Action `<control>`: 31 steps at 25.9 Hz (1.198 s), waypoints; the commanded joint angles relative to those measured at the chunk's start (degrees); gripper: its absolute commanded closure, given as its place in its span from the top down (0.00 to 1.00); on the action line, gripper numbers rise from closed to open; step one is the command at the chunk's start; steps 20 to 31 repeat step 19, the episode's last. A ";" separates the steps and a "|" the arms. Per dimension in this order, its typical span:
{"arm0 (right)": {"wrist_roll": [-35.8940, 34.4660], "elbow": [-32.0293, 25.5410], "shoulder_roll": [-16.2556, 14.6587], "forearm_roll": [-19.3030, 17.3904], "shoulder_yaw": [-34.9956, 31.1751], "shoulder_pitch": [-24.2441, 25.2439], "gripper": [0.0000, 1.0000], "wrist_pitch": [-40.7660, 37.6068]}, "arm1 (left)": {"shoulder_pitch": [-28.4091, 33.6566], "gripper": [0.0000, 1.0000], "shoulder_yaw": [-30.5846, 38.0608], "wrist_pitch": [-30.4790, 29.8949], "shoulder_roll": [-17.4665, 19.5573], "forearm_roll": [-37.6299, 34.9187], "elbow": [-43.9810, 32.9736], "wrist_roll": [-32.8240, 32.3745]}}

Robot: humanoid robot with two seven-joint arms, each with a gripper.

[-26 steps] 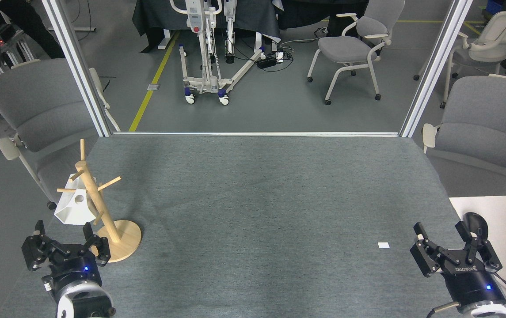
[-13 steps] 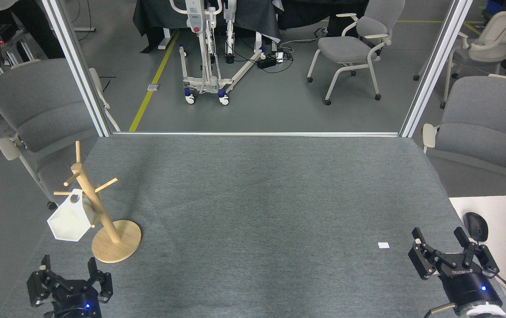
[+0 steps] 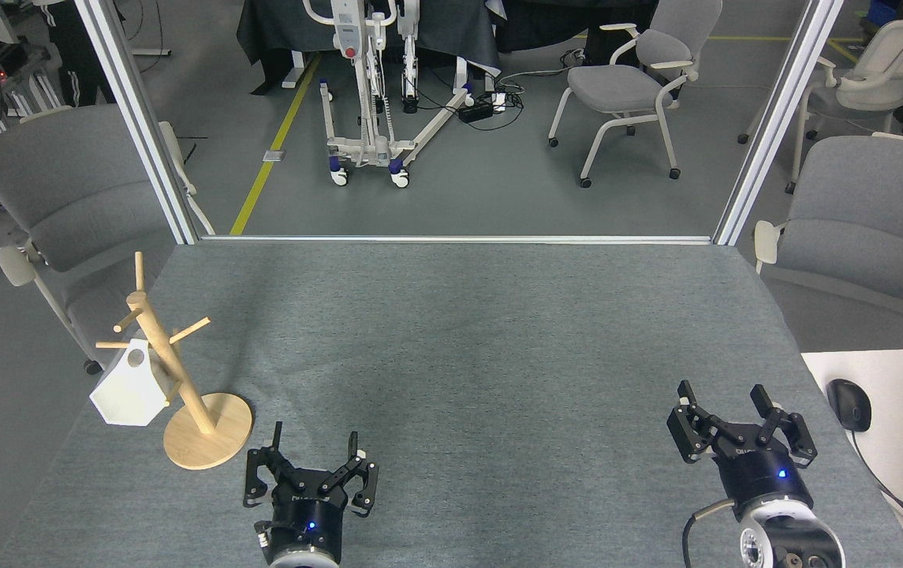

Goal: Hang cup on storage rack

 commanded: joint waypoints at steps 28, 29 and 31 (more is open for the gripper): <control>-0.38 -0.31 4.70 -0.29 -1.38 -0.90 1.00 0.03 | -3.66 0.99 -4.13 -5.75 0.56 15.31 -3.25 5.90; -0.38 -0.31 4.70 -0.29 -1.38 -0.90 1.00 0.03 | -3.66 0.99 -4.13 -5.75 0.56 15.31 -3.25 5.90; -0.38 -0.31 4.70 -0.29 -1.38 -0.90 1.00 0.03 | -3.66 0.99 -4.13 -5.75 0.56 15.31 -3.25 5.90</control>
